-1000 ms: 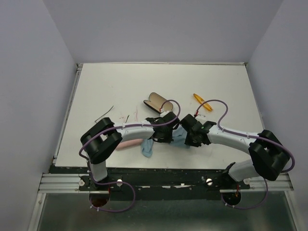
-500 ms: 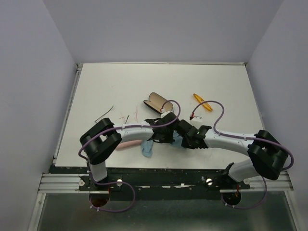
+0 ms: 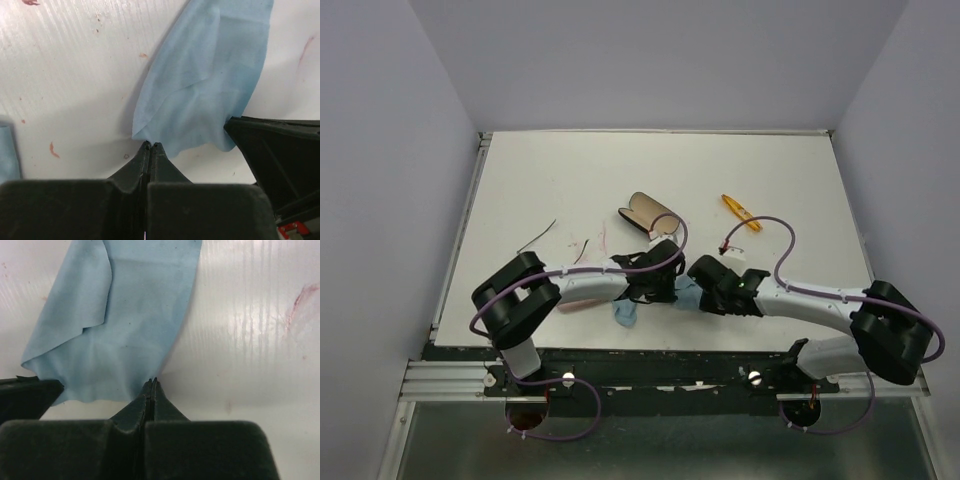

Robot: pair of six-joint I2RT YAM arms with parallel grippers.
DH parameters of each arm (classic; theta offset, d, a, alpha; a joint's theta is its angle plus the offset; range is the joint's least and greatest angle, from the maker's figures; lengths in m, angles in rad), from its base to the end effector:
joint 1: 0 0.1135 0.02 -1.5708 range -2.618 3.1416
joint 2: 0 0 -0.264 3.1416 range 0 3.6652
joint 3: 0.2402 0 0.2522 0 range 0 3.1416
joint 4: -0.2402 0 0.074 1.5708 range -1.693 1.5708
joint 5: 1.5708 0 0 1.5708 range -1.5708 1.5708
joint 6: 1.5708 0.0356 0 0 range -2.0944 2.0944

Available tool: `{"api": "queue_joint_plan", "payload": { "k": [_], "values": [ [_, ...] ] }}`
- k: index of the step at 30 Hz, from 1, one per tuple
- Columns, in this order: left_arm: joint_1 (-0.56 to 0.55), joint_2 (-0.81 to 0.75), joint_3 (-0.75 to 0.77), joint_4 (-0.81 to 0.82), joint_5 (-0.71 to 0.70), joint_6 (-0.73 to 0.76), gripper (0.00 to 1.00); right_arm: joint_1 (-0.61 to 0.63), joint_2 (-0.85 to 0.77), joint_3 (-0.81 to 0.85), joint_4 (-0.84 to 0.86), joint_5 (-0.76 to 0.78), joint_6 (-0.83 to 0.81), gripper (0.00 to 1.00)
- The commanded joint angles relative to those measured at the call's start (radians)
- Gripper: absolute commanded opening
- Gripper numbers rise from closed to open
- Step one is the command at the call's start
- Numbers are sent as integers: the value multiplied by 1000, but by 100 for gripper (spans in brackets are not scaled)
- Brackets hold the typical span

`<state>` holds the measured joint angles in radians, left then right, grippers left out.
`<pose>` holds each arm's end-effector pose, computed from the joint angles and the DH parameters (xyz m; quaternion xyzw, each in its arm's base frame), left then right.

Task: Organize the sunglasses
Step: Pick up the corner of the glasses cleaning cloth from the center of the board, then fold the glasses cleaning cloth at the center of the board.

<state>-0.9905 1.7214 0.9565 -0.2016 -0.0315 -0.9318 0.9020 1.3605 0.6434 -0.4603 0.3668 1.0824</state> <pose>0.1874 -0.2838 0.1580 0.0233 0.9543 -0.2353 0.1827 0.1527 0.1726 0.1569 0.1224 0.9571 0.0631 0.2548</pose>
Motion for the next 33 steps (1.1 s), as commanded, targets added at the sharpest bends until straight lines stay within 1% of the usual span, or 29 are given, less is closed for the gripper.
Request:
{"api": "queue_joint_plan", "payload": {
  "k": [1, 5, 9, 12, 14, 17, 19, 23, 24, 27, 30, 33],
  "values": [
    [-8, -129, -74, 108, 57, 50, 0, 8, -118, -27, -37, -64, -76, 1],
    [-8, -259, -137, 157, 117, 88, 0, 6, -271, -31, -23, -182, -124, 1],
    [-8, -394, -219, 221, 180, 74, 0, 8, -392, -16, -57, -265, -157, 1],
    [-8, -448, -236, 180, 168, 51, 0, 8, -463, 16, -72, -307, -167, 1],
    [-7, -479, -243, 153, 145, 13, 0, 8, -504, 33, -67, -309, -164, 1],
    [12, -500, -216, 70, 99, -51, 0, 8, -531, 64, -81, -247, -162, 1],
    [36, -491, -185, 15, 67, -87, 0, 8, -526, 70, -86, -177, -159, 1],
    [111, -442, -142, -5, 102, -163, 0, 8, -508, 76, -34, -42, -170, 1],
    [134, -427, -134, 17, 143, -168, 0, 8, -499, 76, -20, -32, -177, 1],
    [170, -393, -111, 28, 186, -183, 0, 8, -463, 85, 14, -32, -194, 1],
    [177, -373, -101, 18, 191, -187, 0, 8, -440, 78, 54, -31, -203, 1],
    [185, -361, -104, -11, 189, -183, 0, 6, -437, 87, 72, 7, -217, 1]
  ]
}}
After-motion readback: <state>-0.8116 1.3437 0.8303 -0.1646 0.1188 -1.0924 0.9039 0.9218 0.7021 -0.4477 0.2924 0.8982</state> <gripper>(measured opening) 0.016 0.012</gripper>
